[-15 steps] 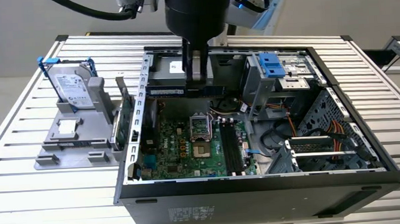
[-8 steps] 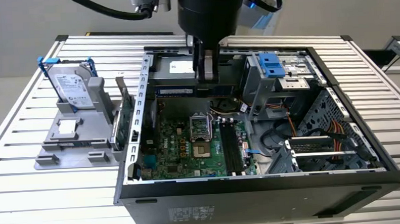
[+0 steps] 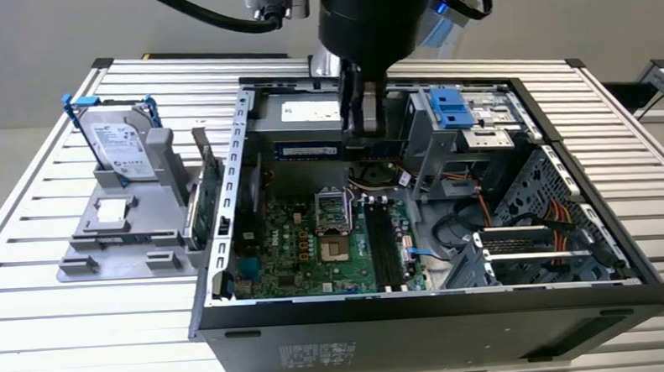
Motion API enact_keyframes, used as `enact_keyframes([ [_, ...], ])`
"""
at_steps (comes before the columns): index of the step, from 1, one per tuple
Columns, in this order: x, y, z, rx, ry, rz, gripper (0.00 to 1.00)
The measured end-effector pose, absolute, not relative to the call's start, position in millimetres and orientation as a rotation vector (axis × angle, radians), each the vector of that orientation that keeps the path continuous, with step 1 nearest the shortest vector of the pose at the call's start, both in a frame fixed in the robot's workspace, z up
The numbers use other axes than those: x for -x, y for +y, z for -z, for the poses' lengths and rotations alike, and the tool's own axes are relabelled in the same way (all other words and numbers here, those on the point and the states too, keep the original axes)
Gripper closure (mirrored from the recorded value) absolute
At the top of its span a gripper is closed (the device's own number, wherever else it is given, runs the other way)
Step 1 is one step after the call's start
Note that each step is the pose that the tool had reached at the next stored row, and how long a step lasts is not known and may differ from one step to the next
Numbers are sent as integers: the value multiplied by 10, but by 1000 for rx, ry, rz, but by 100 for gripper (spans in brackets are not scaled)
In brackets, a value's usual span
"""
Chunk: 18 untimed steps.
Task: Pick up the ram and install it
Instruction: 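Pick up the ram and move it above insertion slot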
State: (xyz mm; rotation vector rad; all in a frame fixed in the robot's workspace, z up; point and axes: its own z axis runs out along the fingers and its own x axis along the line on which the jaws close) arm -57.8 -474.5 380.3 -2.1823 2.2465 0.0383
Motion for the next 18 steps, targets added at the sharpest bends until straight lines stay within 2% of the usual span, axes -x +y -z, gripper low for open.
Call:
enact_keyframes([
  [18, 252, -4745, -3810, 2182, 2247, -38, 100],
])
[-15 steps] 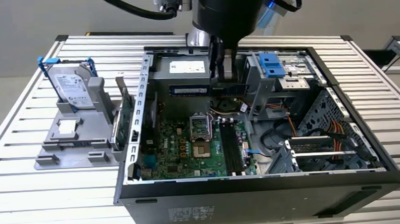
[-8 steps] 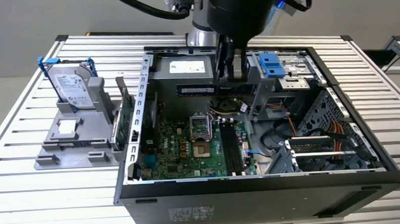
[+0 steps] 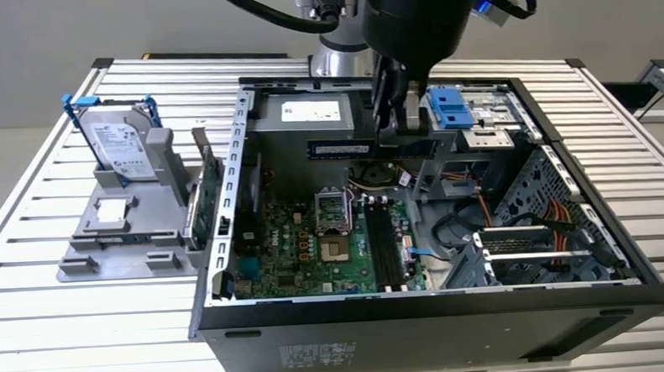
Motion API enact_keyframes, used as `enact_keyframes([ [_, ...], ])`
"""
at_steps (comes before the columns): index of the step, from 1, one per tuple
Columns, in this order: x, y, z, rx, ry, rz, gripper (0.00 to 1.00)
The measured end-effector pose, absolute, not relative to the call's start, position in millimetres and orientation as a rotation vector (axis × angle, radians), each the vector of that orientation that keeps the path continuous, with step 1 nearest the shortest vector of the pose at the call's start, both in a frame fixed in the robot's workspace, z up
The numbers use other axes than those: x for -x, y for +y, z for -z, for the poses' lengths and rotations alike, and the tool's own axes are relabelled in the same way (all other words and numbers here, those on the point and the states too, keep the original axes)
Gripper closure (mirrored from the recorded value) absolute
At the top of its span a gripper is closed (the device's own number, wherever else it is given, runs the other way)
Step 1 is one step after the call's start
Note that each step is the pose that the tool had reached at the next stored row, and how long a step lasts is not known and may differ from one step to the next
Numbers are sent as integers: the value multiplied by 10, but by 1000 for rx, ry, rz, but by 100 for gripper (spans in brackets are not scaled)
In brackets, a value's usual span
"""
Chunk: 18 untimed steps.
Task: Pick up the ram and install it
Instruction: 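Pick up the ram and move it above insertion slot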
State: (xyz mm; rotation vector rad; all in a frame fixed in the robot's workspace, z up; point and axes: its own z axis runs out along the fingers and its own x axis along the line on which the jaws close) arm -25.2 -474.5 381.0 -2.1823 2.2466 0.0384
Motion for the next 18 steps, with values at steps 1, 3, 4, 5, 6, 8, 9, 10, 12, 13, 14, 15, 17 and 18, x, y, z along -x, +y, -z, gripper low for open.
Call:
enact_keyframes([
  [1, 229, -4745, -3809, 2182, 2247, -39, 100],
  [3, 192, -4745, -3809, 2182, 2247, -39, 100],
  [4, 172, -4745, -3809, 2182, 2247, -38, 100],
  [5, 148, -4745, -3809, 2182, 2247, -39, 100],
  [6, 126, -4745, -3809, 2181, 2248, -39, 100],
  [8, 78, -4745, -3808, 2180, 2249, -39, 100],
  [9, 55, -4745, -3808, 2180, 2250, -39, 100],
  [10, 31, -4745, -3808, 2179, 2250, -39, 100],
  [12, -11, -4745, -3807, 2178, 2252, -40, 100],
  [13, -30, -4745, -3807, 2177, 2253, -40, 100],
  [14, -48, -4745, -3807, 2176, 2254, -40, 100],
  [15, -64, -4745, -3807, 2175, 2255, -40, 100],
  [17, -92, -4745, -3805, 2173, 2257, -40, 100],
  [18, -104, -4745, -3805, 2172, 2258, -40, 100],
])
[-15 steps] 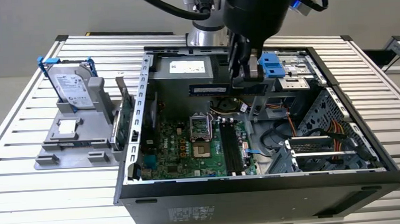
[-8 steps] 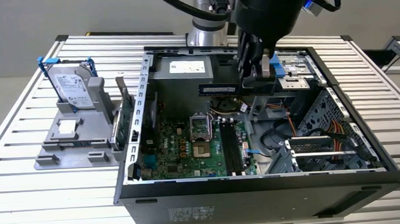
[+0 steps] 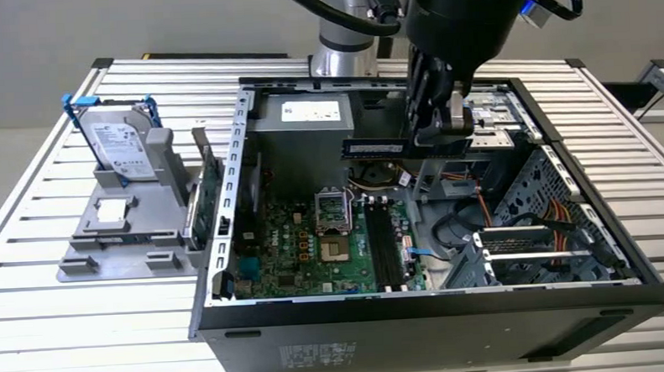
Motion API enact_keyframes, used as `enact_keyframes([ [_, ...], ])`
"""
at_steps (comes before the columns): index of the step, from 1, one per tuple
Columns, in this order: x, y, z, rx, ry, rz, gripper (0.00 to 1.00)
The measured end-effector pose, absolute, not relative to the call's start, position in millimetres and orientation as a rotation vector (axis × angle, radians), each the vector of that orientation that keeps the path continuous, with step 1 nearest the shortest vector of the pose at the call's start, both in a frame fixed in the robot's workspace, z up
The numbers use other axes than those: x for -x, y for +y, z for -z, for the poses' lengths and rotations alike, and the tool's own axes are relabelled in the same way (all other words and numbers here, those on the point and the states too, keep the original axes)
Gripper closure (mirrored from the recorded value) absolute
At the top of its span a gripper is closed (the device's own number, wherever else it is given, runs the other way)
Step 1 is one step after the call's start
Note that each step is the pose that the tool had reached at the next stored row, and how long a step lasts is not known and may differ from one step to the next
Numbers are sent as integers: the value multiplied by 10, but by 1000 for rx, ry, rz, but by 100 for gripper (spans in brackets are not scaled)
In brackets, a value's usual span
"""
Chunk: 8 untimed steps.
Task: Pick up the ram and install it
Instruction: 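Pick up the ram and move it above insertion slot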
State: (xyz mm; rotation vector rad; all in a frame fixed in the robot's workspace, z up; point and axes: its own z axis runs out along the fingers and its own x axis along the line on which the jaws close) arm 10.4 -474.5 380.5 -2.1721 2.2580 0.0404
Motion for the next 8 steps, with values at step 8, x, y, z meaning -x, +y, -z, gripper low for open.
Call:
enact_keyframes([
  [8, -192, -4745, -3802, 2164, 2266, -41, 100],
])
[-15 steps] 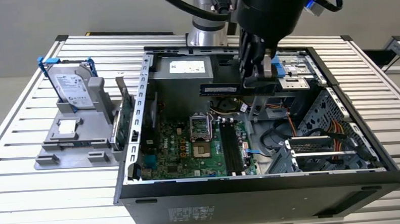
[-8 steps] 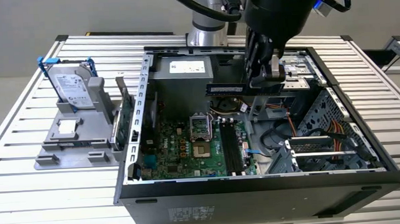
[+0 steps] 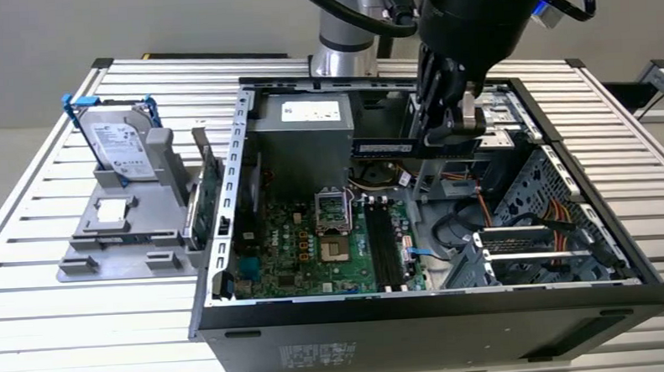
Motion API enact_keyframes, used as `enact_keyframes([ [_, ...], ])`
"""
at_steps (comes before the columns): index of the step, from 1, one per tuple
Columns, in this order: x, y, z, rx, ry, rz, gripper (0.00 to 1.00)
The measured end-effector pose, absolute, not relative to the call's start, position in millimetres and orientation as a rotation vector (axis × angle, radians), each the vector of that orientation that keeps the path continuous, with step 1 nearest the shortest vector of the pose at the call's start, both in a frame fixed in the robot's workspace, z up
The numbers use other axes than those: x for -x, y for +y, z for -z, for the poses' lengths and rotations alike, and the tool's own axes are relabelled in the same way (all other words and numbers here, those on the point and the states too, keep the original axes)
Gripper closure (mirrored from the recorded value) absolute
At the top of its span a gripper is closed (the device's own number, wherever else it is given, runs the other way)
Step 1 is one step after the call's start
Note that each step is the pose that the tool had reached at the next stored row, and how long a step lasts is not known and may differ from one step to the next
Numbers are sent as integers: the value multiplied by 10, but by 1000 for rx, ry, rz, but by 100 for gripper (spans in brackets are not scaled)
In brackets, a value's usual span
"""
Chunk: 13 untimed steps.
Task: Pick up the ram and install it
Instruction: 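Pick up the ram and move it above insertion slot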
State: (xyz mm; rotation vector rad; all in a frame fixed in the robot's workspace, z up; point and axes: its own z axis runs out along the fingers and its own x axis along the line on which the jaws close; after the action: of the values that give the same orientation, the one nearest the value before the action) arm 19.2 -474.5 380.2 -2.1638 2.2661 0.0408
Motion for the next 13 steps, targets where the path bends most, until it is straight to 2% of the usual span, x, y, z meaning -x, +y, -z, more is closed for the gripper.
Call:
enact_keyframes([
  [13, -219, -4745, -3801, 2163, 2267, -41, 100],
])
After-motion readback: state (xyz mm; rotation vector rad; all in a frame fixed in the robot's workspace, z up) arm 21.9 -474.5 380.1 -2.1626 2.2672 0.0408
